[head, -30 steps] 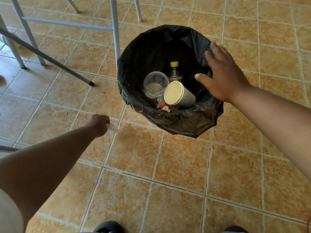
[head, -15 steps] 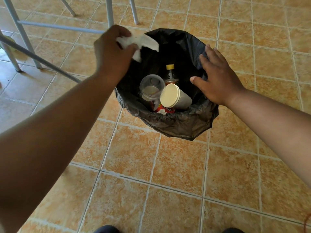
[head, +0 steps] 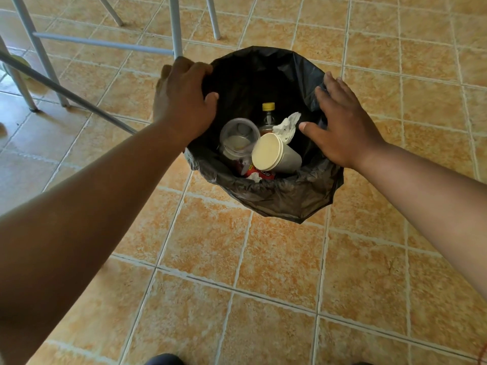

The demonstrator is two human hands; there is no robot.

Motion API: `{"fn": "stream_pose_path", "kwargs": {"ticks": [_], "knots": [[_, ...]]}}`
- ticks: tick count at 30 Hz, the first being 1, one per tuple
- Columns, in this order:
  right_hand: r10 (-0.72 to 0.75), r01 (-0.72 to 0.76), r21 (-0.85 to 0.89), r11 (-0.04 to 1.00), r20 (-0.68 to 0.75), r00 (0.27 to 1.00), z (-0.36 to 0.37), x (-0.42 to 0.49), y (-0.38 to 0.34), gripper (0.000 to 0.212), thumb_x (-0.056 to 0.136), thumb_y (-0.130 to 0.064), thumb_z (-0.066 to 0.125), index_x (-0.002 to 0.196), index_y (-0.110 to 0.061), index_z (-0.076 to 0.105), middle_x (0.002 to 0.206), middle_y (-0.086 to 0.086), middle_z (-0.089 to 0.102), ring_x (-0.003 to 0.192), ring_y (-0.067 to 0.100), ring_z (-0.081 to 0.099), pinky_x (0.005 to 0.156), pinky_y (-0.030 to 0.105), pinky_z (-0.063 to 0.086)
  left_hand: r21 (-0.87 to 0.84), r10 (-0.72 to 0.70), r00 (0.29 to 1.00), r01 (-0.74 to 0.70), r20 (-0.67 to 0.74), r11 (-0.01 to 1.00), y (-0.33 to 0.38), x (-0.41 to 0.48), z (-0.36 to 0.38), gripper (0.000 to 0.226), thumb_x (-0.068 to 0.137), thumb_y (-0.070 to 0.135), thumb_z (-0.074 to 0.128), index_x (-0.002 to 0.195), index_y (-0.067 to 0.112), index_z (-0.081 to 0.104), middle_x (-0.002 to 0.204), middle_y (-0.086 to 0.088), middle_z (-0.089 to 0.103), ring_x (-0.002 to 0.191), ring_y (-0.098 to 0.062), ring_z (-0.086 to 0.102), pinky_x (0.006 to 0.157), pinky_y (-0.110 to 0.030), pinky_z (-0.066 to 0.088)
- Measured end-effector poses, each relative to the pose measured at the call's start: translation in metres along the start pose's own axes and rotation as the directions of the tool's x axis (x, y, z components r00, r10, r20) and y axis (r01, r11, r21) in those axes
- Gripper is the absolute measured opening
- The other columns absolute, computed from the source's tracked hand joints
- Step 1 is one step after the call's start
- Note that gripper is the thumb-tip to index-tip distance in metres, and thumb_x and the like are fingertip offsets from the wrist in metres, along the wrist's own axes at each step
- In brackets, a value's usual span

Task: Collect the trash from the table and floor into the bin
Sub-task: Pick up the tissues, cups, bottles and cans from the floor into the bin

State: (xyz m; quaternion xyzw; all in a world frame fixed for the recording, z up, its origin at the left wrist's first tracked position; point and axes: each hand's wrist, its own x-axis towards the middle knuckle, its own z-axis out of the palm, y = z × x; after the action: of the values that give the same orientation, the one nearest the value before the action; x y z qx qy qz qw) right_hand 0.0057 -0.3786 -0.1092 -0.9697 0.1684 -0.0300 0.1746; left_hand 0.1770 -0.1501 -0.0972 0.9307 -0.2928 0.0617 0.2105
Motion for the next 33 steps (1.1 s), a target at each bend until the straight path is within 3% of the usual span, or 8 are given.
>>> {"fn": "stream_pose_path", "kwargs": {"ticks": [4,6,9,16,18,21,26,33], "knots": [[0.049,-0.022,0.134,0.991,-0.202,0.978,-0.004,-0.001,0.002,0.068,0.09,-0.031,0.066,0.149,-0.01,0.038,0.159,0.013,0.024,0.146,0.03,0.022,0.114,0.038,0.026,-0.019,-0.186,0.979,0.189,0.084,0.982,-0.018,0.0,0.002,0.05,0.085,0.015,0.052,0.135,0.016,0.051,0.131,-0.015,0.047,0.117,-0.036,0.05,0.093,-0.042,0.044],[0.157,-0.113,0.153,0.982,-0.314,0.936,-0.01,-0.002,0.002,0.057,0.085,-0.022,0.066,0.139,-0.011,0.05,0.14,0.019,0.044,0.126,0.036,0.045,0.098,0.04,0.043,-0.076,-0.252,0.962,0.261,0.109,0.962,-0.02,-0.003,0.002,0.052,0.083,0.012,0.049,0.135,0.02,0.052,0.126,-0.016,0.051,0.108,-0.034,0.055,0.082,-0.034,0.041],[0.237,-0.211,0.145,0.967,-0.202,0.95,-0.015,-0.007,0.006,0.048,0.085,-0.011,0.059,0.133,-0.014,0.054,0.112,0.02,0.062,0.096,0.038,0.06,0.073,0.034,0.046,-0.15,-0.32,0.938,0.338,0.135,0.929,-0.01,-0.022,-0.001,0.055,0.085,0.006,0.045,0.137,0.02,0.05,0.12,-0.019,0.052,0.096,-0.032,0.053,0.076,-0.03,0.036],[0.294,-0.282,0.206,0.937,-0.027,0.956,-0.088,-0.076,-0.055,0.061,0.089,-0.001,0.052,0.144,-0.023,0.04,0.119,0.022,0.052,0.105,0.041,0.052,0.081,0.035,0.04,-0.159,-0.298,0.937,0.327,0.18,0.932,0.033,-0.083,-0.114,0.053,0.087,0.002,0.049,0.139,0.009,0.047,0.118,-0.02,0.051,0.09,-0.031,0.055,0.075,-0.033,0.043],[0.309,-0.302,0.192,0.934,-0.004,0.951,-0.135,-0.096,-0.082,0.062,0.089,-0.001,0.053,0.145,-0.023,0.04,0.117,0.023,0.051,0.101,0.042,0.053,0.082,0.039,0.044,-0.14,-0.345,0.914,0.378,0.211,0.915,0.05,-0.095,-0.168,0.053,0.089,0.005,0.049,0.141,0.014,0.045,0.119,-0.015,0.05,0.089,-0.019,0.046,0.076,-0.028,0.038],[0.3,-0.309,0.18,0.934,0.078,0.951,-0.215,-0.12,-0.127,0.062,0.089,0.001,0.054,0.146,-0.02,0.042,0.116,0.022,0.05,0.099,0.043,0.054,0.083,0.043,0.047,-0.127,-0.39,0.881,0.434,0.268,0.892,0.078,-0.108,-0.255,0.052,0.09,0.006,0.049,0.14,0.015,0.046,0.12,-0.014,0.05,0.098,-0.028,0.053,0.079,-0.027,0.035],[0.31,-0.337,0.178,0.924,0.166,0.936,-0.353,-0.143,-0.211,0.06,0.091,0.0,0.053,0.146,-0.021,0.043,0.112,0.016,0.05,0.093,0.036,0.054,0.078,0.039,0.046,-0.086,-0.51,0.791,0.566,0.337,0.82,0.111,-0.12,-0.404,0.048,0.095,0.016,0.047,0.14,0.029,0.041,0.128,-0.005,0.047,0.111,-0.029,0.054,0.09,-0.034,0.049],[0.293,-0.344,0.205,0.916,0.241,0.925,-0.491,-0.168,-0.313,0.062,0.094,-0.007,0.056,0.15,-0.026,0.036,0.114,0.009,0.045,0.083,0.019,0.045,0.073,0.03,0.042,-0.134,-0.537,0.796,0.586,0.278,0.799,0.139,-0.13,-0.577,0.051,0.092,0.013,0.047,0.141,0.026,0.043,0.125,-0.003,0.046,0.107,-0.026,0.054,0.087,-0.027,0.04]]}}
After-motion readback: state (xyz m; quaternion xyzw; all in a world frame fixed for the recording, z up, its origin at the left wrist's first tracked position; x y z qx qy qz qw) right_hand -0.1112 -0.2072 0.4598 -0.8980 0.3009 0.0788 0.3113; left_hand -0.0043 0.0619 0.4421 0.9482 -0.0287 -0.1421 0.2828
